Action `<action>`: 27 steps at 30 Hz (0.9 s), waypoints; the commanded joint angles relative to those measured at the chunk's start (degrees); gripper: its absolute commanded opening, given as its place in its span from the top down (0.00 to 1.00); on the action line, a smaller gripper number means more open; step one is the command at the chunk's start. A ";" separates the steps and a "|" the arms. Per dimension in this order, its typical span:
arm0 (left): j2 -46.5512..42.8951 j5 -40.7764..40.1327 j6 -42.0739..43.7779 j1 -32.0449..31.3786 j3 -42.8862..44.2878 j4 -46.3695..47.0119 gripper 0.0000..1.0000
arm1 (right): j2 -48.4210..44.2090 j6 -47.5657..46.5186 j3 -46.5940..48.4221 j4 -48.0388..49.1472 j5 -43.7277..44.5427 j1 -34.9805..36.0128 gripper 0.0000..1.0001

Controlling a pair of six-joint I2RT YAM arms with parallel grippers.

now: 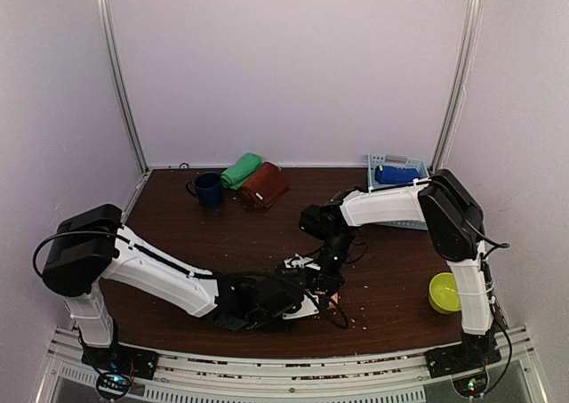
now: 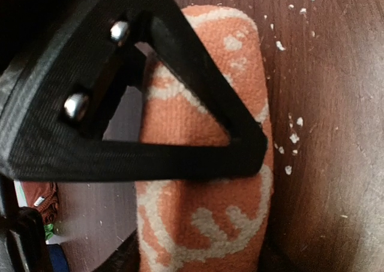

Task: Roll the towels
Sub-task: Roll the towel at the center of the board.

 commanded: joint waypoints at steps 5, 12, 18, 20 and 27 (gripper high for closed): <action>3.39 5.31 -1.65 0.62 2.60 -1.57 0.58 | -4.11 0.38 -1.49 -1.94 3.66 0.42 0.63; 4.38 8.69 -4.01 0.68 3.26 -4.73 0.70 | -13.52 1.21 1.01 -6.83 0.68 -3.52 0.49; 5.87 13.53 -9.01 2.17 4.62 -8.67 0.73 | -25.78 7.44 -5.06 -3.20 0.06 -7.76 0.49; 6.47 17.08 -10.78 3.53 5.52 -9.94 0.74 | -31.03 11.30 -9.09 1.12 1.09 -8.99 0.51; 7.85 31.86 -15.73 9.94 9.62 -13.92 0.81 | -45.86 15.17 -22.81 13.33 11.75 -10.73 0.61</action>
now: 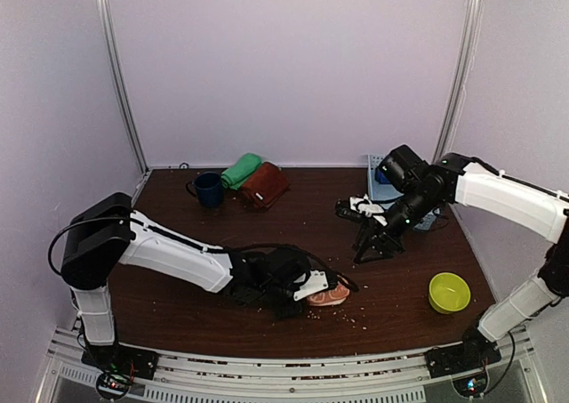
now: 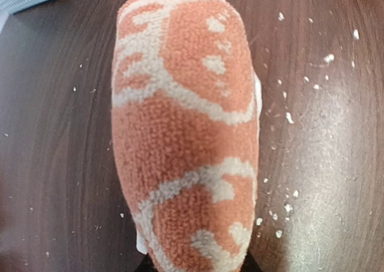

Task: Roll the towels
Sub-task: Roll the towel at the center of the board.

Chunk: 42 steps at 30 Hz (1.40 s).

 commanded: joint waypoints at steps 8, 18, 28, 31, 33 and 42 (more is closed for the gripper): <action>8.05 31.69 -7.77 10.97 6.27 -12.99 0.83 | -12.60 1.06 -10.80 11.75 6.96 -0.21 0.65; 12.23 50.05 -12.88 17.64 7.94 -12.31 0.86 | -12.94 -3.64 -14.74 14.15 10.51 3.45 0.58; 18.39 67.35 -18.60 21.78 8.37 -10.19 0.88 | -7.43 -1.64 -22.25 32.93 35.46 17.74 0.44; 18.95 68.05 -19.33 22.28 8.50 -10.45 0.88 | -4.86 -4.25 -23.12 36.02 37.21 20.79 0.42; 19.41 68.49 -19.75 22.65 8.42 -10.45 0.88 | -3.63 -5.90 -23.87 37.70 37.67 22.56 0.42; 21.11 72.17 -20.68 23.67 8.67 -10.48 0.88 | 2.31 -11.64 -27.43 45.47 40.25 26.89 0.41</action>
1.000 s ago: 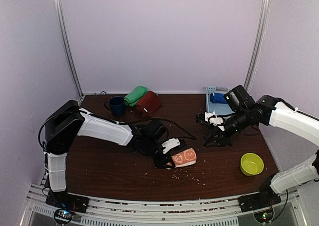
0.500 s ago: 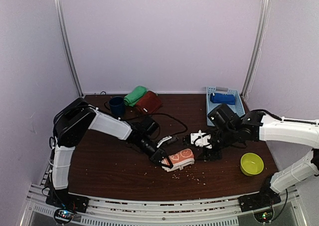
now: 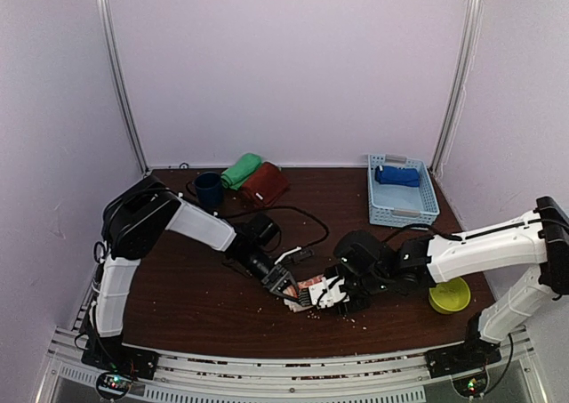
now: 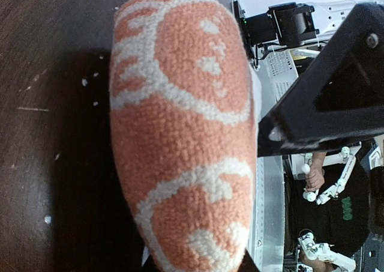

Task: Roll the towels
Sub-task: Roll the towel at the center of the board.

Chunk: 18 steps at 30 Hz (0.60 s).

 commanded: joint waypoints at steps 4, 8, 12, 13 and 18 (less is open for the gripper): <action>4.97 -0.22 -1.26 1.05 -1.18 -4.44 0.88 | 5.26 -3.02 -1.98 8.03 3.28 1.18 0.41; 5.47 1.08 -0.82 1.44 -1.02 -4.97 0.88 | 8.08 -3.95 -2.33 10.40 5.60 1.81 0.42; 5.98 1.41 -0.32 1.71 -0.72 -5.88 0.88 | 8.49 -5.10 -3.97 14.80 8.76 2.34 0.42; 6.06 1.73 -0.25 1.75 -0.80 -5.99 0.88 | 8.03 -5.08 -4.09 15.42 9.39 2.52 0.42; 6.07 5.91 -0.53 1.84 -1.22 -5.22 0.88 | 7.50 -7.48 -5.68 17.92 12.45 2.79 0.42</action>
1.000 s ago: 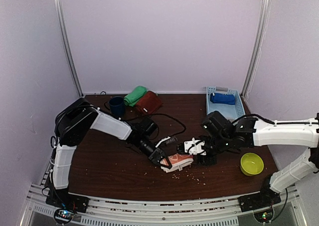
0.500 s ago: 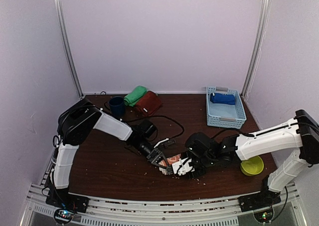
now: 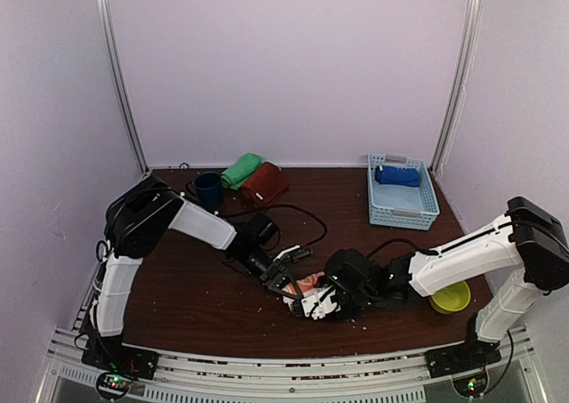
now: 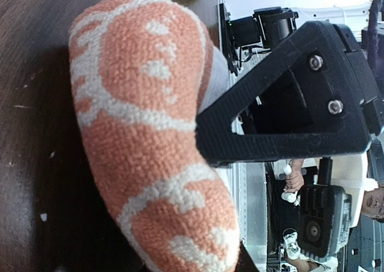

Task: Roll the towels
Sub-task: Roll the towel at the center of the board, then pick up the towel from the center of the board.

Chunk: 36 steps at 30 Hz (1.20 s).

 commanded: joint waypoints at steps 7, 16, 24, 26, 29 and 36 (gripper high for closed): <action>4.77 5.69 -0.12 0.67 -2.48 -3.72 0.89 | 2.95 -5.38 -5.18 13.74 6.81 0.37 0.43; 5.66 7.49 -0.56 0.62 -2.68 -3.72 0.92 | 6.63 -12.50 -10.39 32.60 13.14 0.64 0.62; 2.98 5.71 2.31 0.60 -2.22 -6.54 0.72 | 5.30 -10.59 -7.74 29.31 11.80 0.63 0.87; 0.34 1.89 4.35 0.85 -2.20 -7.77 0.59 | 3.79 -8.92 -5.57 24.01 10.99 0.37 0.91; -3.81 -3.08 3.22 1.85 -3.44 -6.48 0.49 | 1.65 -6.05 -1.72 14.54 9.18 -0.19 0.95; -15.04 -16.77 4.72 6.48 -6.32 -7.20 0.35 | -0.87 -0.07 7.85 -5.83 1.44 -4.08 0.97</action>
